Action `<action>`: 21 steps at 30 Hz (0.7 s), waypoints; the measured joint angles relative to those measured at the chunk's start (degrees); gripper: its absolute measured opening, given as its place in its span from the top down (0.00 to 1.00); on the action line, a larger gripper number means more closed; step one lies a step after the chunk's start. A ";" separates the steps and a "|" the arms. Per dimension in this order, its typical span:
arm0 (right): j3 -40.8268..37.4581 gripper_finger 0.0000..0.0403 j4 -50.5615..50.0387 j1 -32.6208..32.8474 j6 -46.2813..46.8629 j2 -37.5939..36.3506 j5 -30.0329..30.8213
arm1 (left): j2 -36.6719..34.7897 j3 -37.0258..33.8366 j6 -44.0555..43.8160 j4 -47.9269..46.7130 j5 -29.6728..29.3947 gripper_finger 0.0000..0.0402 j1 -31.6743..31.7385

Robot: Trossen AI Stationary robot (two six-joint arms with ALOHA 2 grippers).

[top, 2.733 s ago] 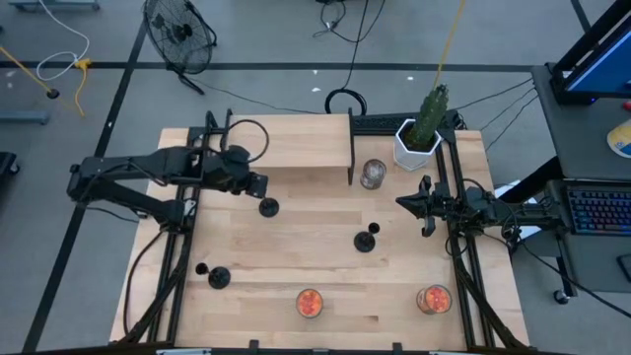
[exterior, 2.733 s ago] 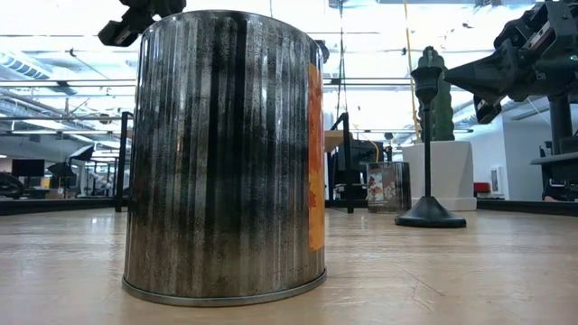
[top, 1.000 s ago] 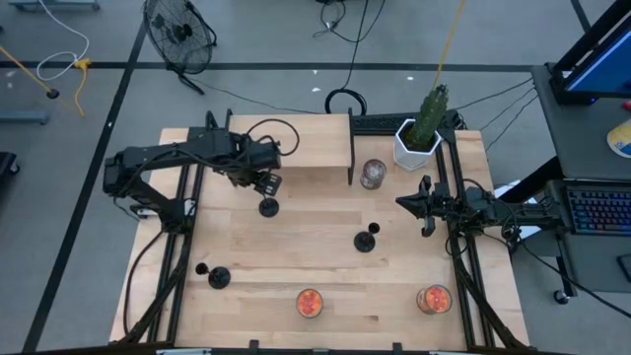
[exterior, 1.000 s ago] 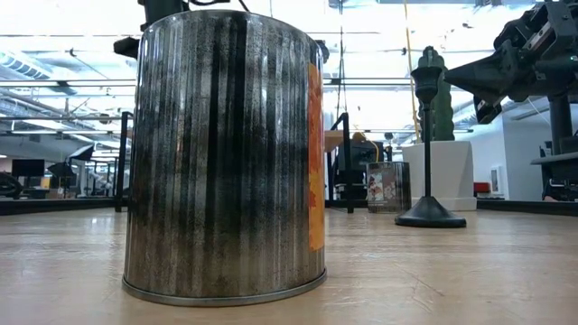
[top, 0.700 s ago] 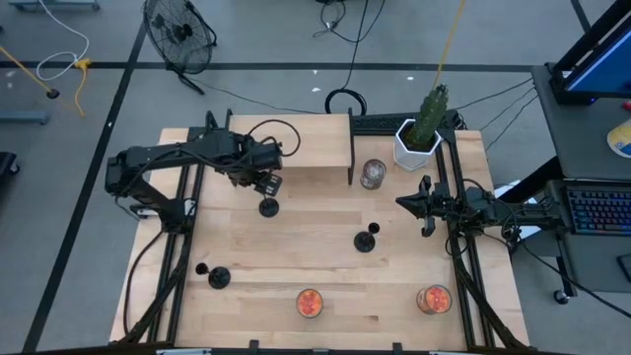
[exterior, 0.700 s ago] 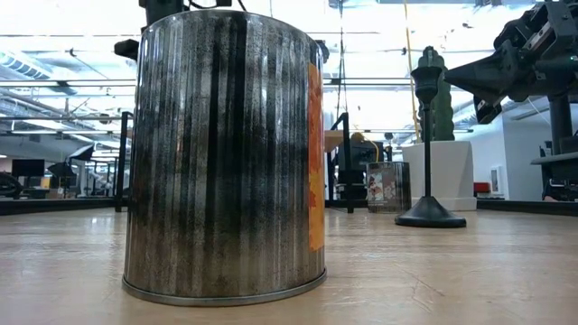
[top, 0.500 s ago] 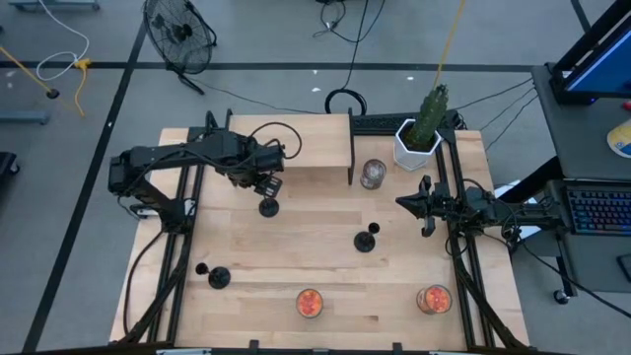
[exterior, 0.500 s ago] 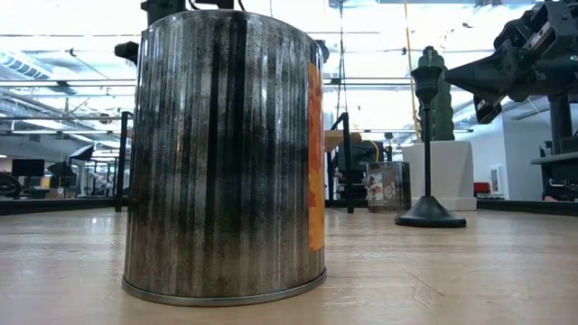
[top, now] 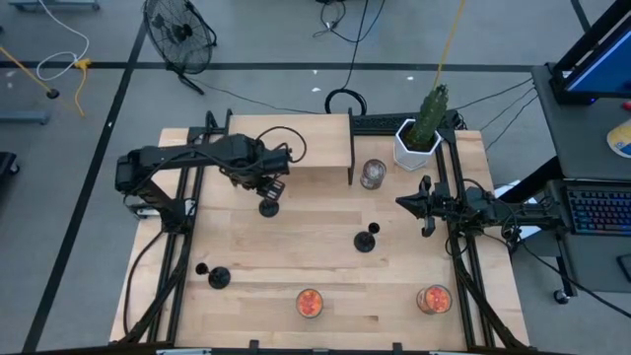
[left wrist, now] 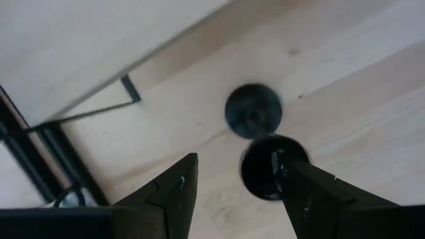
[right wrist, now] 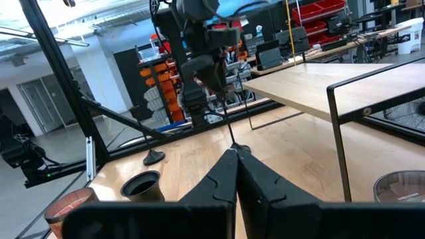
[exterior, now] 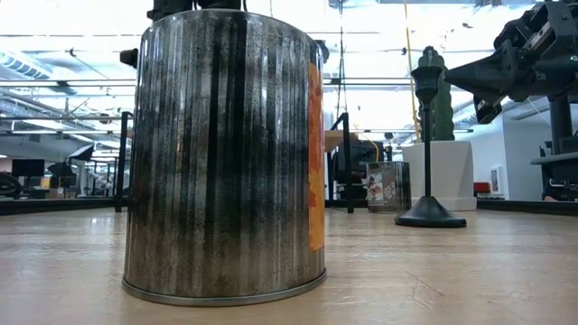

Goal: Pick & Place candle stick holders
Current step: Put the top black candle holder on the shelf

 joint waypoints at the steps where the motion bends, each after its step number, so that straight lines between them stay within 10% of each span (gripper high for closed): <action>1: 0.01 1.00 0.01 0.00 0.02 -0.02 0.00 | 0.16 -0.05 0.40 0.06 0.03 0.49 -0.01; 21: 0.02 1.00 0.01 -0.02 0.02 -0.02 0.00 | 1.25 0.17 3.45 1.64 1.02 0.96 -0.03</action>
